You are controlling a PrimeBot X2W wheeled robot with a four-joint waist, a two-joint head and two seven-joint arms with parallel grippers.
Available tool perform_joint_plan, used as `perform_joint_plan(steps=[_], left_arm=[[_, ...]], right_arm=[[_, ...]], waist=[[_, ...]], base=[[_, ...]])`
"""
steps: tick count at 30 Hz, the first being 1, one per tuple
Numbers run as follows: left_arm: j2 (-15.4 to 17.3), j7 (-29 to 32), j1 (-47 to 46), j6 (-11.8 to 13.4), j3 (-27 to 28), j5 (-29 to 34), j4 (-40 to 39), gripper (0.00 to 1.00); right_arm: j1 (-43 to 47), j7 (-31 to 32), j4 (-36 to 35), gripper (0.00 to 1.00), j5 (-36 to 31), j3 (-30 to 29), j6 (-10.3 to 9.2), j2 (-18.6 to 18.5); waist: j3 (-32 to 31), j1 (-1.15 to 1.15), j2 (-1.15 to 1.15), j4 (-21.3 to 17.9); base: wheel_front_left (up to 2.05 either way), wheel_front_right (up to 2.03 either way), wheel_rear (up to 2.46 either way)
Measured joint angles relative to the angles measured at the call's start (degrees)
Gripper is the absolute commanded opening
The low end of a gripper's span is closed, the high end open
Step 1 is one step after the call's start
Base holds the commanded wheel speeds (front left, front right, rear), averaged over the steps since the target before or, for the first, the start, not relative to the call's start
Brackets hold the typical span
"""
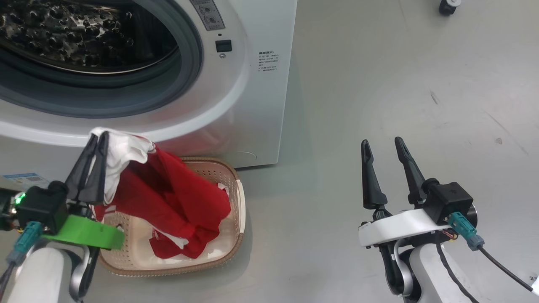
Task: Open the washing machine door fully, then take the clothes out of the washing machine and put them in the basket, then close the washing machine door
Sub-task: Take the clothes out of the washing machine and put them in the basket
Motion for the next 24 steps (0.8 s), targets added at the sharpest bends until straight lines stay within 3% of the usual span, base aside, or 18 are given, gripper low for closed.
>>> perform_joint_plan(steps=[24], left_arm=[[3.8,0.4,-2.5,-0.2,-3.2,0.2,13.7,0.00]], right_arm=[[-2.2,0.0,-3.2,1.00,-1.5,2.0,-0.19,0.0]], waist=[[10.1,0.00,0.00,-5.7]], base=[[0.00,0.00,0.00]])
